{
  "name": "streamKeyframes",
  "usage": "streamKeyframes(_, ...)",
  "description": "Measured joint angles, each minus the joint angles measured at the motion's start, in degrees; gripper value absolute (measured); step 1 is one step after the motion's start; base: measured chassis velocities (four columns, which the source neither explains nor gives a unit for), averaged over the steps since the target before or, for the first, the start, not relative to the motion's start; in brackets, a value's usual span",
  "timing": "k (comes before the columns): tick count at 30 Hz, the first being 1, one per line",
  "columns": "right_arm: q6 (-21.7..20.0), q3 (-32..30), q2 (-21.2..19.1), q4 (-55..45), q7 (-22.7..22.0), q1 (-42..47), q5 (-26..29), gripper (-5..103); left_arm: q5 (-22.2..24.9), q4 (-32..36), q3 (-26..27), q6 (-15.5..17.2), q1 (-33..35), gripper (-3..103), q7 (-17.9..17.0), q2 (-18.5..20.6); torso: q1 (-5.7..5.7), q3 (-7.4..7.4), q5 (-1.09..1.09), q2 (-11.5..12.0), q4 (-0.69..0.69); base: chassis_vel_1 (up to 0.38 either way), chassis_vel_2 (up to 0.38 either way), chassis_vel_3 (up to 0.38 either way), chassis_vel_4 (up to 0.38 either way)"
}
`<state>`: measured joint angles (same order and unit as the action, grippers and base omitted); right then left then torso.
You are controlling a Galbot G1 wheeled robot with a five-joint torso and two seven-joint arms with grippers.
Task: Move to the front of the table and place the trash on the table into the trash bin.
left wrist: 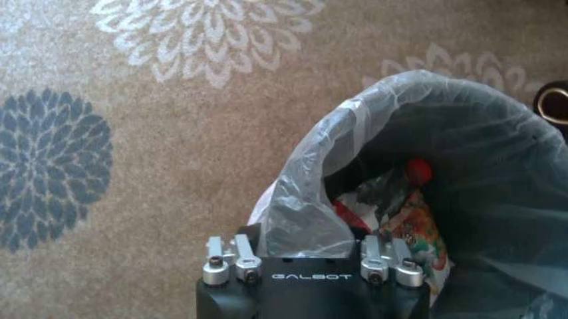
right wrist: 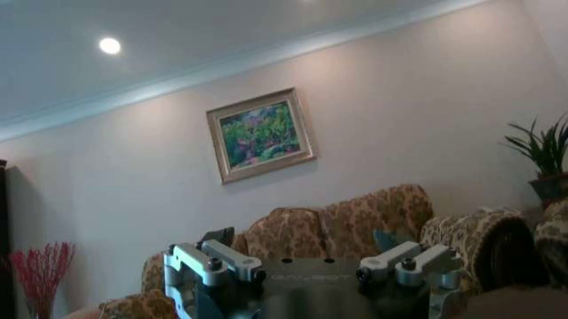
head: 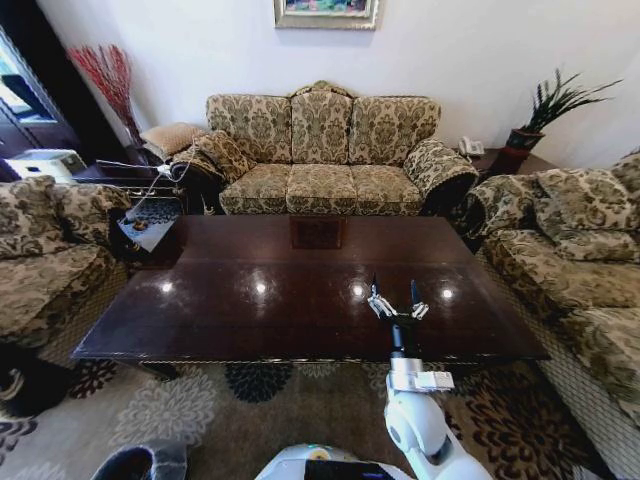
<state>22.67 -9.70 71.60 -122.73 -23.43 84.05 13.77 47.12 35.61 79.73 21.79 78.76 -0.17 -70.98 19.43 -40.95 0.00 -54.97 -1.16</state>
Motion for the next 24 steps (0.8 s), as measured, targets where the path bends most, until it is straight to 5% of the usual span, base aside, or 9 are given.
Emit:
streamKeyframes(10, 2.6, -0.7, 0.2, -0.1, 0.0, 2.6, 0.0, 100, -2.0, 3.0, 0.0, -2.4, 4.3, 98, 3.1, -1.4, 0.0, 0.0, 0.0, 0.0, 0.0, 0.0, 0.0, 0.0, 0.0)
streamKeyframes(20, 4.1, -0.6, 0.3, -0.7, -0.1, 3.9, -0.3, 100, -1.8, 5.1, 0.4, -3.6, 7.0, 100, 7.8, -2.3, 0.0, 0.0, -0.01, 0.0, 0.0, 0.0, 0.0, 0.0, 0.0)
streamKeyframes(24, 3.7, -1.5, 0.0, -1.6, -0.6, 4.7, -1.6, 100, 1.1, 15.8, 0.7, -8.1, 12.0, 100, 16.4, -4.4, 0.0, 0.0, -0.01, 0.0, -0.02, 0.0, 0.0, 0.0, 0.0)
